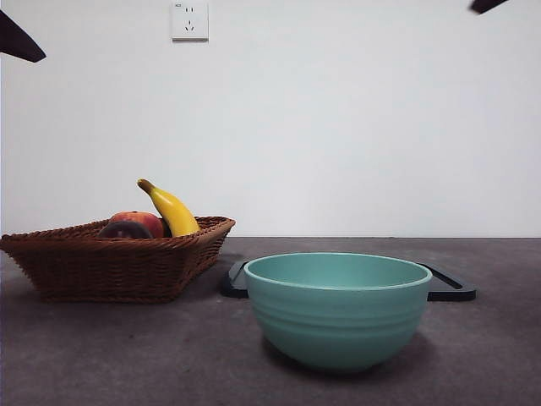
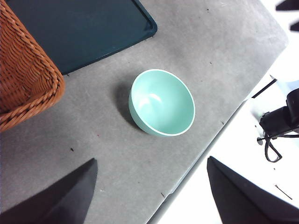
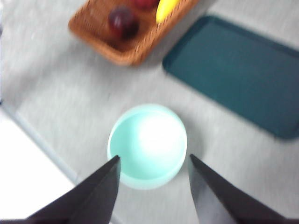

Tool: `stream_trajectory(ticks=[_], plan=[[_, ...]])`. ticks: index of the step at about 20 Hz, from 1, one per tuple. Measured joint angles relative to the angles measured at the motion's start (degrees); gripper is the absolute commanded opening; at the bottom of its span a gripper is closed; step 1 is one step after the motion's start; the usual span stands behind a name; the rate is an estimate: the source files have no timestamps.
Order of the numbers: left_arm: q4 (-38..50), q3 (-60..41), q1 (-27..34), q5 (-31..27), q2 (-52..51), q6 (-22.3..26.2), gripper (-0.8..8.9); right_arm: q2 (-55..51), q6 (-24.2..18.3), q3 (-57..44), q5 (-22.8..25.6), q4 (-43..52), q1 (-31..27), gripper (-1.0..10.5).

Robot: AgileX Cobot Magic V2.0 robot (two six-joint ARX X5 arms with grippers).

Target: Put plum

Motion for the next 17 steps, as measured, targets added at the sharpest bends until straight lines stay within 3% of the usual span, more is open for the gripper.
stream_trajectory(ticks=[6, 17], plan=[[-0.59, 0.00, 0.00, 0.00, 0.00, 0.00, 3.71, -4.46, -1.44, 0.00, -5.35, -6.91, 0.00, 2.3], [-1.29, 0.00, 0.00, 0.00, 0.00, 0.02, 3.71, -5.11, -1.55, 0.00, -5.49, -6.95, 0.00, 2.3]])
